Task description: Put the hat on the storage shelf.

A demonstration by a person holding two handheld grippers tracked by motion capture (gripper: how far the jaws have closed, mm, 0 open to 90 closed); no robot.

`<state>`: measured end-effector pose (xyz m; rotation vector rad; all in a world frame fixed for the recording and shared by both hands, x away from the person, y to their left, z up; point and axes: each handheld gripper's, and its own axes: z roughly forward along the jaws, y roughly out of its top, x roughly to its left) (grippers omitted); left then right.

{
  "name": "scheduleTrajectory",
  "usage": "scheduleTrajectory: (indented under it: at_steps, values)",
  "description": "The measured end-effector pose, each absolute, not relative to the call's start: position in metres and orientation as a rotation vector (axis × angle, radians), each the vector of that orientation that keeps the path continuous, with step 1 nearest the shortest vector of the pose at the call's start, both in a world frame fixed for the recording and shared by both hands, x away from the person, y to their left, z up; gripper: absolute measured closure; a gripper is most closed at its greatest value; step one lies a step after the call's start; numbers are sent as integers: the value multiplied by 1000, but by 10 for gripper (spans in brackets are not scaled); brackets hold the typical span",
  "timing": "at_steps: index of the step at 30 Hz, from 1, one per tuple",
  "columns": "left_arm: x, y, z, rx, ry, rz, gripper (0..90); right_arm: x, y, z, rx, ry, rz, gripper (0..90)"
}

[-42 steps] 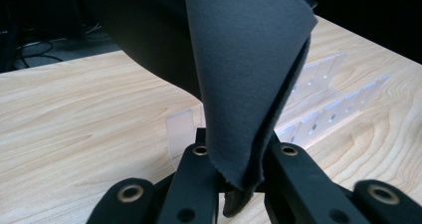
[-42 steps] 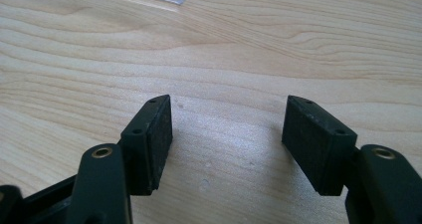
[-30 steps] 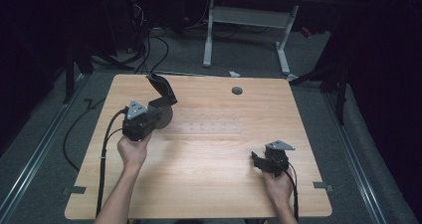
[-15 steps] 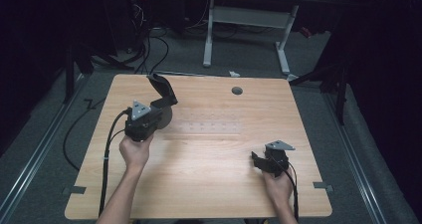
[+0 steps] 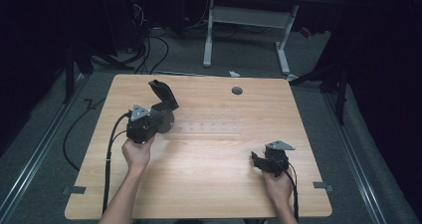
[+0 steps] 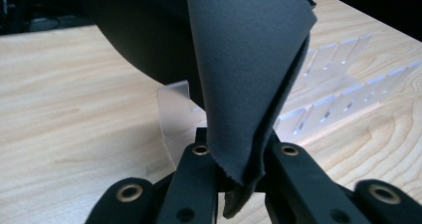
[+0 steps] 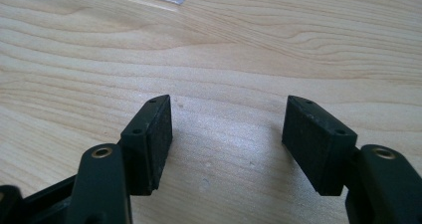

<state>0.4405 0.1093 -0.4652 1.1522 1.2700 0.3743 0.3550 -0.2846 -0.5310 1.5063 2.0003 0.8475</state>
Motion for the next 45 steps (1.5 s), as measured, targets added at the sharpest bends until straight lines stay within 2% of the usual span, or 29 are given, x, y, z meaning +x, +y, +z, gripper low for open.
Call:
scheduleTrajectory:
  at_steps: [4,9,15,19,45]
  values:
    - [440,110,-467,1153,1264,353,841,355,-285,-531,1506,2000,847,367]
    - [438,112,-465,1154,1264,328,760,355,-285,-531,1506,2000,847,367]
    - [436,113,-464,1154,1264,330,512,355,-285,-531,1507,2000,847,367]
    - [433,117,-461,1128,1267,327,446,355,-285,-531,1506,2000,848,367]
    - [402,149,-450,1066,1245,329,413,355,-285,-531,1506,2000,848,367]
